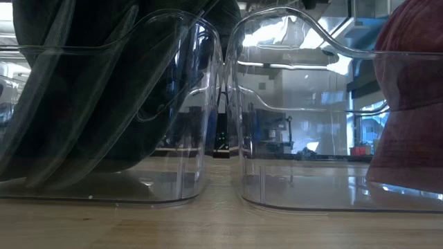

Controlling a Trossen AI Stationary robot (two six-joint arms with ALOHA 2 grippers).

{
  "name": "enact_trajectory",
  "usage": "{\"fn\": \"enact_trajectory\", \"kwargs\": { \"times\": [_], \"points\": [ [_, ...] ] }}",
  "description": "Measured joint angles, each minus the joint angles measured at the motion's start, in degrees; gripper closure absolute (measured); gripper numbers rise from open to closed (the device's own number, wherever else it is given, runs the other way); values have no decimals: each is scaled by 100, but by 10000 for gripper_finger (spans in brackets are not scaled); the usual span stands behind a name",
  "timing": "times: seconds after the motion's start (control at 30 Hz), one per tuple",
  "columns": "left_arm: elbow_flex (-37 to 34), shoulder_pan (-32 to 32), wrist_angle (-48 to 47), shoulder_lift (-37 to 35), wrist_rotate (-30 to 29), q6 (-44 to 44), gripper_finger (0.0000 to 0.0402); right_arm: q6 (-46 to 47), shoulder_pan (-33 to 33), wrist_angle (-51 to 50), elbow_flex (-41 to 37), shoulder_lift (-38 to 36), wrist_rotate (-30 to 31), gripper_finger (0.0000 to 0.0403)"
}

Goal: Pick & Place hat
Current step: Return to Home Position

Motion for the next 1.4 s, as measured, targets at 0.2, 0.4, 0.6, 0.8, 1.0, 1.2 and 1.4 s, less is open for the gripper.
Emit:
{"fn": "enact_trajectory", "kwargs": {
  "times": [0.2,0.4,0.6,0.8,1.0,1.2,1.4],
  "points": [
    [-489,850,713,-118,1421,329,207,93,-58,1427,-1303,-801,31,210],
    [-1647,1823,2301,-1098,2371,1307,204,-49,-316,1496,-2179,-2261,167,210],
    [-3169,2305,3248,-2734,2791,1708,207,-264,-333,1539,-3190,-3480,721,210],
    [-4397,2944,3625,-4024,3875,1682,204,-345,-431,1566,-4036,-4469,749,210],
    [-5012,3814,3733,-4765,4669,1802,207,-470,-528,1510,-4536,-5410,765,210],
    [-5527,4281,3759,-5228,4950,1731,204,-442,-552,1463,-4981,-6236,767,210],
    [-5930,4350,3773,-5621,4966,1663,206,-482,-552,1365,-5162,-6507,949,210]
  ]
}}
